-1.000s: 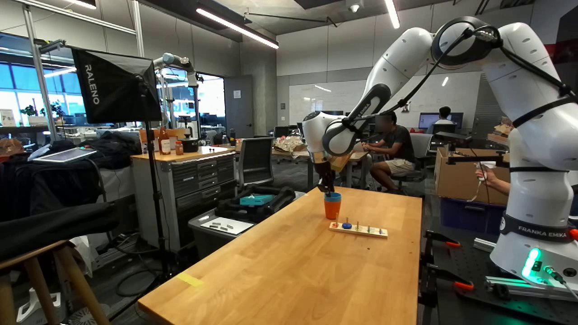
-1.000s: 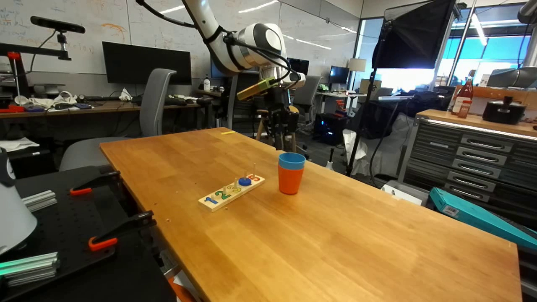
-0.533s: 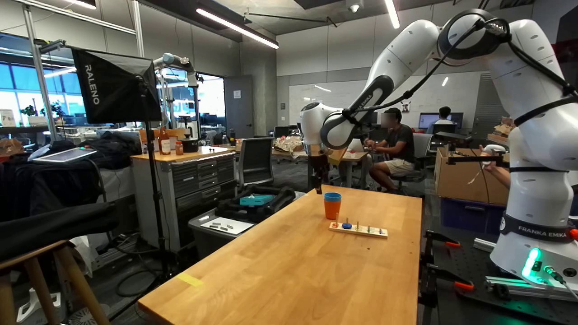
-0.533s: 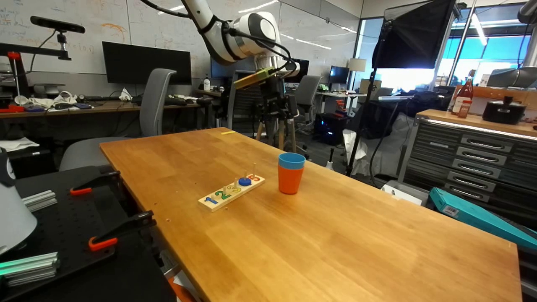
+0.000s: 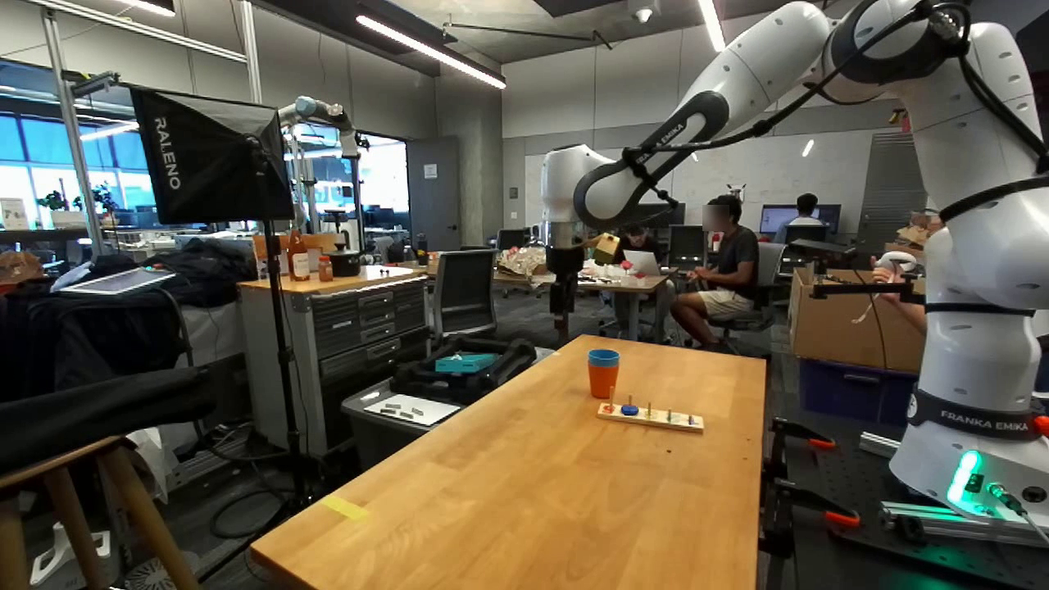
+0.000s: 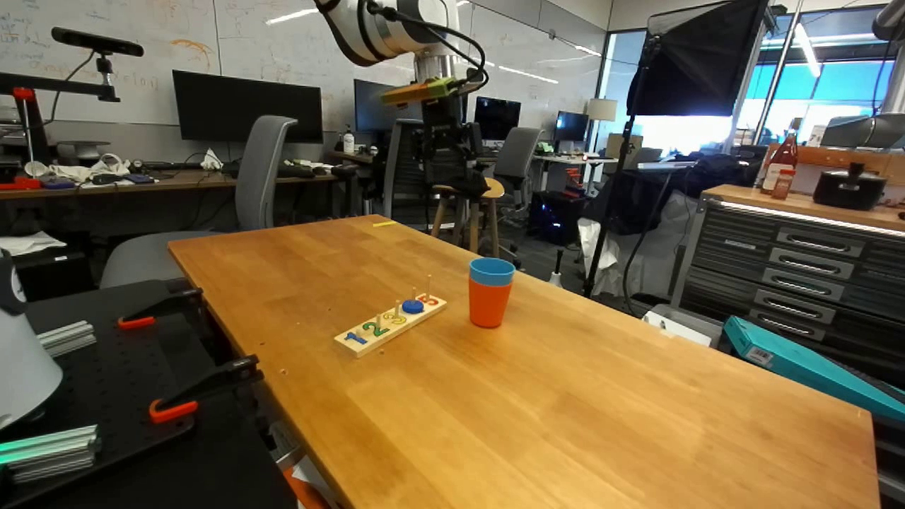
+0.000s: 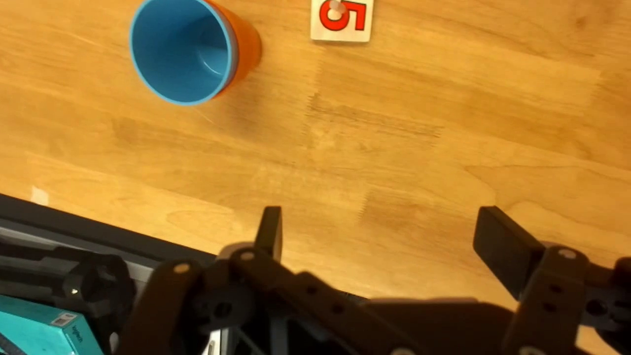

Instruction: Stack the cups

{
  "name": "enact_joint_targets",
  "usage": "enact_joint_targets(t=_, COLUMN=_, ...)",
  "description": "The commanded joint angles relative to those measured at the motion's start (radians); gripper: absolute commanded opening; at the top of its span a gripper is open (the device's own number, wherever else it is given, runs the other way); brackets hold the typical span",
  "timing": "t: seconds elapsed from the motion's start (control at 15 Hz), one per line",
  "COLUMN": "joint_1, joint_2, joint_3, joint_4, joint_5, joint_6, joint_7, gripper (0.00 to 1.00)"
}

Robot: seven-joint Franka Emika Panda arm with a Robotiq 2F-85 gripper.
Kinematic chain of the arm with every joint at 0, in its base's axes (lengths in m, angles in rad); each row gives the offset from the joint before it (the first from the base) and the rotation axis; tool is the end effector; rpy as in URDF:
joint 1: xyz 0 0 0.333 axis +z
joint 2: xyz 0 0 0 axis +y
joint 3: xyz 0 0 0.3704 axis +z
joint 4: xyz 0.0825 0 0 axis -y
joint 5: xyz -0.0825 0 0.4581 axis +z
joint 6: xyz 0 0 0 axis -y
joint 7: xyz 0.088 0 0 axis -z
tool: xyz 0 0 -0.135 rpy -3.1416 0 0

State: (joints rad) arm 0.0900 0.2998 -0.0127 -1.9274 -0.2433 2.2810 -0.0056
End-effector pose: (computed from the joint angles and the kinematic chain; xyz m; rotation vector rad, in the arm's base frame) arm 0.6961 0.0434 0.3193 2.9293 0.3498 0.0890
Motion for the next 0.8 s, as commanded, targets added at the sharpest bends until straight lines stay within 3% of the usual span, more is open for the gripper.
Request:
enact_joint_targets(t=0.0, joint_1=-0.029, joint_2=-0.034, joint_3=0.027, joint_4=0.028, joint_5=0.082, joint_6=-0.098, joint_7=-0.058, gripper=1.00)
enact_joint_targets(t=0.27, joint_1=-0.024, joint_2=-0.047, joint_3=0.008, joint_4=0.056, joint_5=0.067, joint_6=-0.243, joint_7=0.011, gripper=1.00)
enact_joint_targets(t=0.33, joint_1=-0.023, joint_2=-0.030, joint_3=0.014, joint_4=0.034, joint_5=0.049, joint_6=-0.170, joint_7=-0.008, gripper=1.00)
enact_joint_targets(t=0.73, joint_1=-0.027, joint_2=-0.035, joint_3=0.013, joint_4=0.043, joint_5=0.050, joint_6=-0.215, joint_7=0.004, gripper=1.00)
